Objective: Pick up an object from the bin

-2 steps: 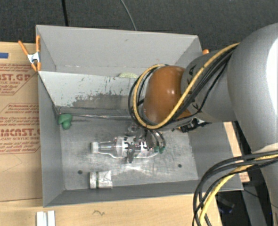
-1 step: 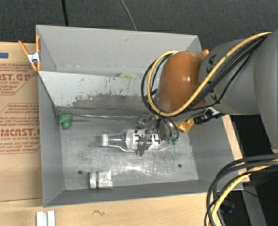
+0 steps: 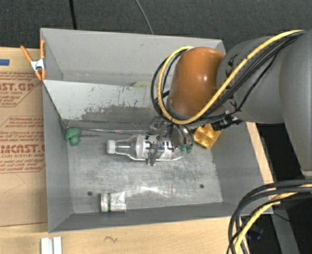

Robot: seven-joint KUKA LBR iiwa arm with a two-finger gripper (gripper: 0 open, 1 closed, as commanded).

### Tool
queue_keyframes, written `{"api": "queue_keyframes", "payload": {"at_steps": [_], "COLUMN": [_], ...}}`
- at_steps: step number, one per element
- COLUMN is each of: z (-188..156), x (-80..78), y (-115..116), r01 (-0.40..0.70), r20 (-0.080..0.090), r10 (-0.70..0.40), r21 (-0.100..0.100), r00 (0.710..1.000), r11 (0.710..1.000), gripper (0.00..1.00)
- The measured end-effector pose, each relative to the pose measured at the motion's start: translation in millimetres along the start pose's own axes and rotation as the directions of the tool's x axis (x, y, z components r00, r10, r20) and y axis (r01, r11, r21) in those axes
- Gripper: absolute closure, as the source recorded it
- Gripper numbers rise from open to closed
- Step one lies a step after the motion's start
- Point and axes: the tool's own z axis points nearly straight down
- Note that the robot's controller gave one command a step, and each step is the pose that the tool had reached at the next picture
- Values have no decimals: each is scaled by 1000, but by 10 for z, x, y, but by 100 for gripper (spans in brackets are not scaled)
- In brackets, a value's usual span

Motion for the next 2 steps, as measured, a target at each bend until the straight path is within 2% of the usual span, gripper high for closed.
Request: {"api": "queue_keyframes", "payload": {"at_steps": [1, 2], "z": [-125, -761], "x": [181, -129], "y": [15, 82], "r01": [-5, -27], "r20": [-27, -16], "r10": [5, 27], "r21": [2, 1], "r00": [1000, 1000], "r11": [1000, 1000], "gripper": [100, 100]}}
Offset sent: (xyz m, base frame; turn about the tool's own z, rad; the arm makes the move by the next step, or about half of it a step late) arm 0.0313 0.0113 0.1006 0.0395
